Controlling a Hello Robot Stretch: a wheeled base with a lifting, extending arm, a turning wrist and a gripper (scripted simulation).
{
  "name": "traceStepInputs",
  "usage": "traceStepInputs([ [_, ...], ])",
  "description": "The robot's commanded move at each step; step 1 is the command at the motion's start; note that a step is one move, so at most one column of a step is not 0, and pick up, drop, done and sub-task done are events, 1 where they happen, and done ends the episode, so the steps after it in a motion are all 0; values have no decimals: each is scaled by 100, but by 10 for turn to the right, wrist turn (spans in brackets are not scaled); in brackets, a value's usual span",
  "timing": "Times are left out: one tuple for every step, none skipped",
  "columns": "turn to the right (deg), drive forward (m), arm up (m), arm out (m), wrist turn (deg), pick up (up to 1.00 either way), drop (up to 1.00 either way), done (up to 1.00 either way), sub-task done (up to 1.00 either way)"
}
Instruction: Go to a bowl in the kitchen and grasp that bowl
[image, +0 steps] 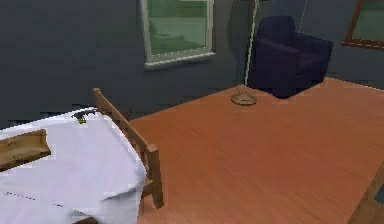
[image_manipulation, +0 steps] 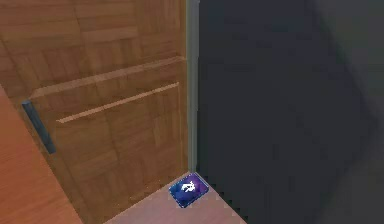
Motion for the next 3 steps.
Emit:
traceStepInputs([
  [60, 0, 0, 0, 0, 0, 0, 0, 0],
  [0, 80, 0, 0, 0, 0, 0, 0, 0],
  [330, 0, 0, 0, 0, 0, 0, 0, 0],
])
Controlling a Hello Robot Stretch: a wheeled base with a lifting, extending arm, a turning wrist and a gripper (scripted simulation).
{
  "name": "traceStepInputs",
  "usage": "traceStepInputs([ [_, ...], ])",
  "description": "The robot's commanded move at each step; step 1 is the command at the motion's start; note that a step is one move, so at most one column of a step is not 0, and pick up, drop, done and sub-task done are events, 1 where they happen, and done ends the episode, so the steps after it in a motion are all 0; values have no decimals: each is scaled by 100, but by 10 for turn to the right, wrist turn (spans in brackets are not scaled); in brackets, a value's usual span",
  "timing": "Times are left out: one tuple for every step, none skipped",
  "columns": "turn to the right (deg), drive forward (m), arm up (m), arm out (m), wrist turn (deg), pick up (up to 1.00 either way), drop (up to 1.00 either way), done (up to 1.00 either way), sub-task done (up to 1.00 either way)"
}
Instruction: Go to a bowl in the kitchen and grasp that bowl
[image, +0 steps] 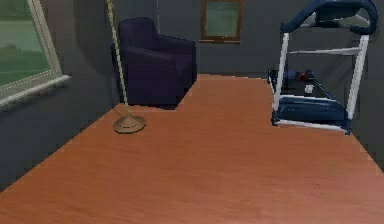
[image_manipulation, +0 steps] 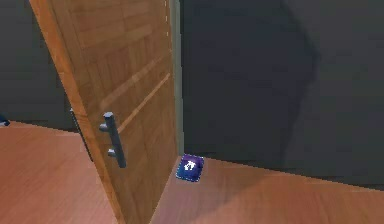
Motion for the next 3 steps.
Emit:
traceStepInputs([
  [0, 5, 0, 0, 0, 0, 0, 0, 0],
  [360, 0, 0, 0, 0, 0, 0, 0, 0],
  [0, 85, 0, 0, 0, 0, 0, 0, 0],
])
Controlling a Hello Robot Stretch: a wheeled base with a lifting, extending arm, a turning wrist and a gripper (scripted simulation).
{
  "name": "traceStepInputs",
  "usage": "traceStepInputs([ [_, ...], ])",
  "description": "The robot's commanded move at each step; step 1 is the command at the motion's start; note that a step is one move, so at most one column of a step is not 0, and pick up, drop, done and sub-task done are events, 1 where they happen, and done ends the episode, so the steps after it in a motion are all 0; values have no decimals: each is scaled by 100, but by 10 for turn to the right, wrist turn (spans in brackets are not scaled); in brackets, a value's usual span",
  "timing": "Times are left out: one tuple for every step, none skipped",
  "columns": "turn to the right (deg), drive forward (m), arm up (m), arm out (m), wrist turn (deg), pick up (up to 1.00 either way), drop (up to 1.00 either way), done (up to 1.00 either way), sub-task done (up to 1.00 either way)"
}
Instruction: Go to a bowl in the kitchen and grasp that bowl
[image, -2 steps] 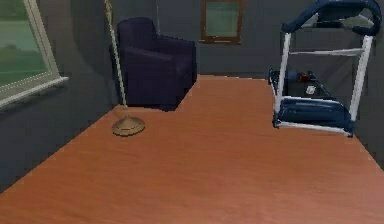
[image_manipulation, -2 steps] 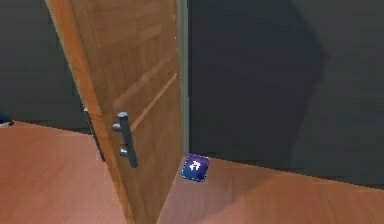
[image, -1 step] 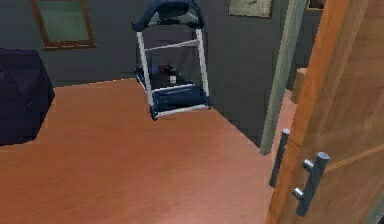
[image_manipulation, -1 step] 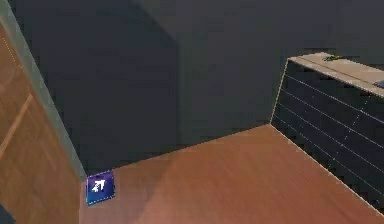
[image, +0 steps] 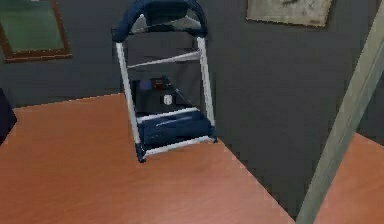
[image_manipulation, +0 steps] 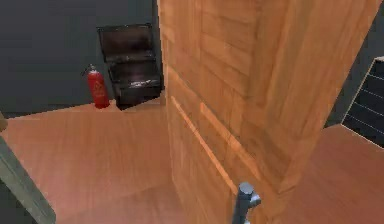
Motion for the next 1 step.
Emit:
traceStepInputs([
  [450, 0, 0, 0, 0, 0, 0, 0, 0],
])
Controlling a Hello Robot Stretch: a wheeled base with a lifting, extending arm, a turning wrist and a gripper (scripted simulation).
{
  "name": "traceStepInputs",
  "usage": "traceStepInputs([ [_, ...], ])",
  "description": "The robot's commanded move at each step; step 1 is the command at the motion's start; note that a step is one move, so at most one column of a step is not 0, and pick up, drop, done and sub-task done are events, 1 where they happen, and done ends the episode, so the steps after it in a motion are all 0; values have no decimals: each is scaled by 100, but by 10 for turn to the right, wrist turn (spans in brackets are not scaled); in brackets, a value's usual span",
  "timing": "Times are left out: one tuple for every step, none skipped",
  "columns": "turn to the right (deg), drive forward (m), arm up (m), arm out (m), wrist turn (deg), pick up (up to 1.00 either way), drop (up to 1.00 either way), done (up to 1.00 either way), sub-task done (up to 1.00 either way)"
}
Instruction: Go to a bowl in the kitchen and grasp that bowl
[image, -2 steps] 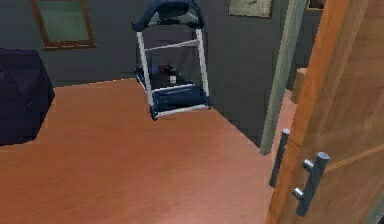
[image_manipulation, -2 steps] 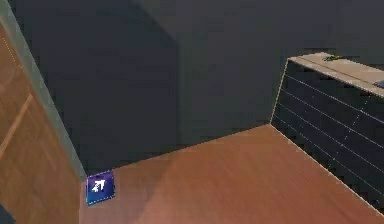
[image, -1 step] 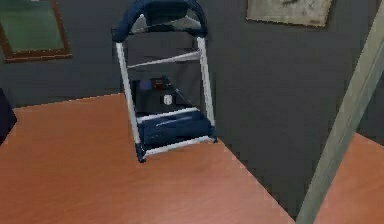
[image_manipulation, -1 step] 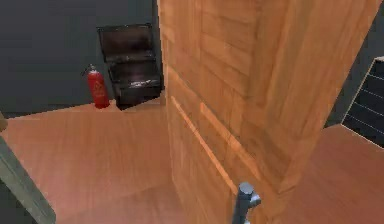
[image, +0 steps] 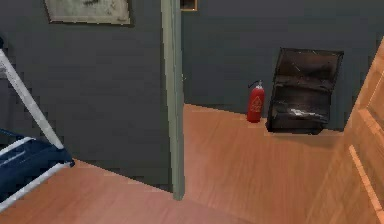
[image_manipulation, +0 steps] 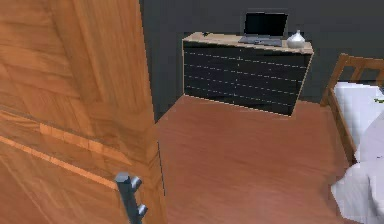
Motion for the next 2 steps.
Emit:
traceStepInputs([
  [90, 0, 0, 0, 0, 0, 0, 0, 0],
  [0, 100, 0, 0, 0, 0, 0, 0, 0],
])
